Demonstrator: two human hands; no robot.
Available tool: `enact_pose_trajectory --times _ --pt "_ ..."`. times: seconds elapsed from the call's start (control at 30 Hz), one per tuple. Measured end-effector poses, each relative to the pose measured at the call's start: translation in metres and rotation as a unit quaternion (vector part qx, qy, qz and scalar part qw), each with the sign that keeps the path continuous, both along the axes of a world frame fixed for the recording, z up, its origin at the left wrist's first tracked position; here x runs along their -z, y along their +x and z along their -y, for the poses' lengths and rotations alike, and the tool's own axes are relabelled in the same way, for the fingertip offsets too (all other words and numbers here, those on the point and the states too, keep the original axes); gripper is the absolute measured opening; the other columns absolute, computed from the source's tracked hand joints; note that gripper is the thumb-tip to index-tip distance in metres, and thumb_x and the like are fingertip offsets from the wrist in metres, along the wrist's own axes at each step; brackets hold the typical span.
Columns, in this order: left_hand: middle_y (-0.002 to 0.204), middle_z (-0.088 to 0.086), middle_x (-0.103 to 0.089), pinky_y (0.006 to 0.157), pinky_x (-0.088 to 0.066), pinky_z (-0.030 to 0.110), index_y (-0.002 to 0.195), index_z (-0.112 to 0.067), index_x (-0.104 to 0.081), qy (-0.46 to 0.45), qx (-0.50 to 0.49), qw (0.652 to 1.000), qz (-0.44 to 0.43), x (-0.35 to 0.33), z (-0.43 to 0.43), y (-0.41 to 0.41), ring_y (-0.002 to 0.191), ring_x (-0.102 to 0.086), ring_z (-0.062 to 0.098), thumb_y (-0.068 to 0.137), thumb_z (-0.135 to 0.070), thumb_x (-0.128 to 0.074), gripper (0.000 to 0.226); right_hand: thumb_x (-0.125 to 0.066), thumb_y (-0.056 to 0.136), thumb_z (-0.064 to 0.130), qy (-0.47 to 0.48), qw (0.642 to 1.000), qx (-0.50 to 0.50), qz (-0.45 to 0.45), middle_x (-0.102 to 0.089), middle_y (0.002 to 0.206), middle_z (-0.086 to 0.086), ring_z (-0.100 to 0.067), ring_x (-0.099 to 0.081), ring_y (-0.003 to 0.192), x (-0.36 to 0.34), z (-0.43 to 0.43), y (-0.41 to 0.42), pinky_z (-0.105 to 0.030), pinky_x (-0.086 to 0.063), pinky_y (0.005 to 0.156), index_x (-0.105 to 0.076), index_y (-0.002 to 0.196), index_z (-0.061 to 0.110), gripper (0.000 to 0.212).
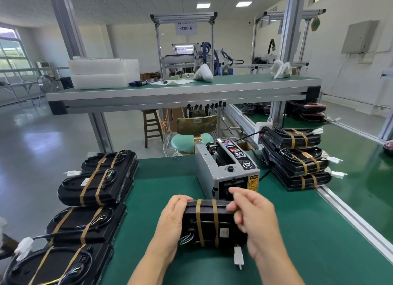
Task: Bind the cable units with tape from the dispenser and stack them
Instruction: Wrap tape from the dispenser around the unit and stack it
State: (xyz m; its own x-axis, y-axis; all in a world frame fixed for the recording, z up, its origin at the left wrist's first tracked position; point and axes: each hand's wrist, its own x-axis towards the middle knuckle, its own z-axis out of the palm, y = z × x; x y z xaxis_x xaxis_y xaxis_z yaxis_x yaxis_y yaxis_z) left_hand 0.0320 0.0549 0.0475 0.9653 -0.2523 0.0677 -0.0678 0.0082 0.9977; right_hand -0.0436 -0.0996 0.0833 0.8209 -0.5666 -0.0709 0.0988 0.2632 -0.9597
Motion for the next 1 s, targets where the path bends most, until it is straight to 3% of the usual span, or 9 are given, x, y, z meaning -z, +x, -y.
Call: enact_pose_trajectory --times 0.23,0.33,0.6,0.67,0.73,0.83,0.93,1.0 --pt "0.081 -0.002 -0.067 0.071 -0.045 0.028 0.082 -0.018 -0.065 -0.007 -0.020 1.000 -0.013 0.000 0.008 -0.001 0.073 -0.060 0.008 0.095 -0.025 -0.054 0.019 -0.059 0.091 0.002 -0.062 0.989 0.127 -0.042 -0.069 0.078 -0.002 -0.008 -0.054 0.058 0.028 0.043 0.002 -0.015 -0.042 0.051 -0.074 0.092 0.013 0.019" --pt "0.076 -0.003 -0.066 0.071 -0.044 0.031 0.082 -0.017 -0.064 0.004 -0.027 1.000 -0.011 0.001 0.010 -0.001 0.068 -0.058 0.008 0.093 -0.026 -0.059 0.015 -0.064 0.089 0.004 -0.039 0.990 0.120 -0.056 -0.070 0.079 0.001 -0.010 -0.056 0.065 0.036 0.043 0.009 -0.018 -0.045 0.057 -0.075 0.089 0.015 0.015" --pt "0.077 -0.003 -0.070 0.067 -0.046 0.027 0.092 -0.009 -0.064 -0.024 -0.028 0.999 -0.028 0.001 0.008 -0.006 0.068 -0.062 0.007 0.083 -0.028 -0.070 0.022 -0.063 0.088 0.003 0.028 0.993 0.074 -0.083 -0.051 0.060 -0.001 -0.015 -0.046 0.059 0.030 0.046 0.035 -0.026 -0.045 0.058 -0.074 0.094 0.007 0.013" --pt "0.078 0.000 -0.070 0.066 -0.046 0.027 0.092 -0.009 -0.064 -0.020 -0.022 0.999 -0.037 0.000 0.007 -0.006 0.068 -0.062 0.009 0.082 -0.029 -0.071 0.024 -0.065 0.086 0.004 0.021 0.993 0.072 -0.093 -0.050 0.063 -0.004 -0.014 -0.043 0.057 0.028 0.047 0.039 -0.023 -0.044 0.056 -0.070 0.090 -0.003 0.010" --pt "0.081 0.002 -0.069 0.069 -0.046 0.029 0.091 -0.010 -0.064 -0.004 -0.029 0.999 -0.030 0.000 0.007 -0.005 0.072 -0.061 0.012 0.082 -0.029 -0.072 0.023 -0.068 0.085 0.007 0.012 0.992 0.069 -0.106 -0.050 0.065 -0.006 -0.014 -0.041 0.056 0.026 0.046 0.043 -0.025 -0.042 0.058 -0.069 0.078 0.000 0.009" --pt "0.095 -0.002 -0.066 0.079 -0.044 0.025 0.091 -0.020 -0.062 0.073 -0.065 0.993 0.059 -0.002 0.008 -0.003 0.088 -0.060 0.011 0.086 -0.022 -0.072 0.011 -0.069 0.085 0.008 0.013 0.990 0.064 -0.123 -0.056 0.060 -0.003 -0.014 -0.047 0.055 0.024 0.047 0.048 -0.028 -0.044 0.060 -0.068 0.073 0.005 0.013" --pt "0.103 -0.016 -0.061 0.084 -0.036 0.011 0.102 -0.034 -0.062 0.186 -0.070 0.957 0.212 -0.011 0.012 -0.003 0.104 -0.051 -0.003 0.091 -0.010 -0.063 0.026 -0.070 0.086 0.010 0.017 0.988 0.068 -0.134 -0.057 0.058 -0.002 -0.015 -0.050 0.055 0.023 0.050 0.052 -0.026 -0.044 0.057 -0.066 0.071 0.007 0.017" --pt "0.099 -0.021 -0.062 0.091 -0.036 0.023 0.103 -0.032 -0.067 0.272 -0.056 0.916 0.291 -0.017 0.018 -0.003 0.101 -0.049 0.000 0.091 -0.001 -0.055 0.035 -0.072 0.086 0.011 0.018 0.987 0.074 -0.140 -0.057 0.056 -0.001 -0.016 -0.051 0.055 0.023 0.049 0.054 -0.026 -0.045 0.058 -0.067 0.071 0.008 0.015"
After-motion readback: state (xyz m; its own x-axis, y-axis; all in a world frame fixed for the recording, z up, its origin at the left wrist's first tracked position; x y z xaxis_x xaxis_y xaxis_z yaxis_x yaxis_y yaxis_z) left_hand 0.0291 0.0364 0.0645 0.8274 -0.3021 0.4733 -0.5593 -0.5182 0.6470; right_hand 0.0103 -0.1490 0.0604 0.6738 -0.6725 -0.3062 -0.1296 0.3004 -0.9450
